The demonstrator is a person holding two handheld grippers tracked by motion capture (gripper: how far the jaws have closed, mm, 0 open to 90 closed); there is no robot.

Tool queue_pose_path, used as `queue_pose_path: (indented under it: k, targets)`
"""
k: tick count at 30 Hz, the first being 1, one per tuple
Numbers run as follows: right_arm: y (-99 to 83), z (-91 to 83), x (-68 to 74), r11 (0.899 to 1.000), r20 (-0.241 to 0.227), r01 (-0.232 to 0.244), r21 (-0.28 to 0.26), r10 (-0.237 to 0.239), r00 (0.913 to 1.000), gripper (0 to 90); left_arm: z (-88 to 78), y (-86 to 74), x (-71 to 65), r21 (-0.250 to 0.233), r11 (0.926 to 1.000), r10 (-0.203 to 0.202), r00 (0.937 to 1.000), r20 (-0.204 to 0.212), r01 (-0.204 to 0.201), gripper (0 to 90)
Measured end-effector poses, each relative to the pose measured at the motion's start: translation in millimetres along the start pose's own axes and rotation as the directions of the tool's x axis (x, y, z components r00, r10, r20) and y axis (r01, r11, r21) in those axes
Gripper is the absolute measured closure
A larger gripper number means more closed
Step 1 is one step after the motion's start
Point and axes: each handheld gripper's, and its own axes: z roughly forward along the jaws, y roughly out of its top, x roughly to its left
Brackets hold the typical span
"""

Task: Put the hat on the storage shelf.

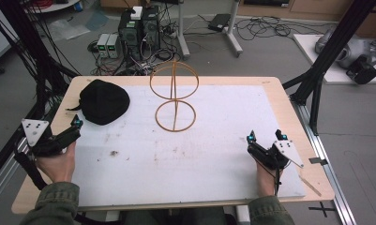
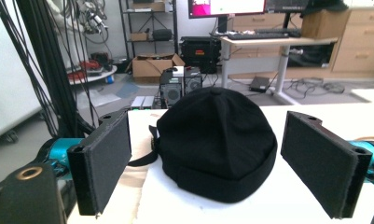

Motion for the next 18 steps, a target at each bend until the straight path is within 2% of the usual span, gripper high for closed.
queue_pose_path:
  k: [2,3,5,8,11,14,18]
  targets:
    - [-0.2,0.6,0.1,1.0,-0.002,0.003,-0.001,-0.003,1.0,6.4,4.1,2.7,3.7,-0.002,0.9992,-0.039,0.9992,0.006,0.039,16.4]
    - [-0.2,0.6,0.1,1.0,-0.002,0.003,-0.001,-0.003,1.0,6.4,6.6,4.6,5.0,-0.001,0.9989,-0.046,0.9989,0.01,0.046,16.4]
    - [-0.4,1.2,0.8,1.0,-0.007,-0.003,0.002,0.003,1.0,6.4,11.5,9.3,6.0,0.013,0.999,-0.042,0.999,0.017,0.042,16.2]
    - [-0.7,2.1,1.4,1.0,-0.007,0.005,0.006,-0.005,1.0,6.4,17.6,16.5,7.9,0.014,0.9977,-0.067,0.9972,0.035,0.066,16.2]
    - [-0.5,2.2,2.4,1.0,-0.01,0.008,0.007,-0.008,0.9999,6.4,23.8,23.1,7.5,0.007,0.9986,-0.053,0.9984,0.021,0.053,16.2]
    - [-0.5,2.6,3.0,1.0,-0.012,0.014,0.004,-0.014,0.9998,6.4,31.3,26.1,7.8,0.021,0.9987,-0.048,0.9987,0.018,0.047,16.2]
    - [0.0,2.9,2.8,1.0,-0.009,0.016,-0.002,-0.016,0.9998,6.4,41.3,25.4,9.6,0.029,0.996,-0.085,0.9963,0.013,0.084,16.3]
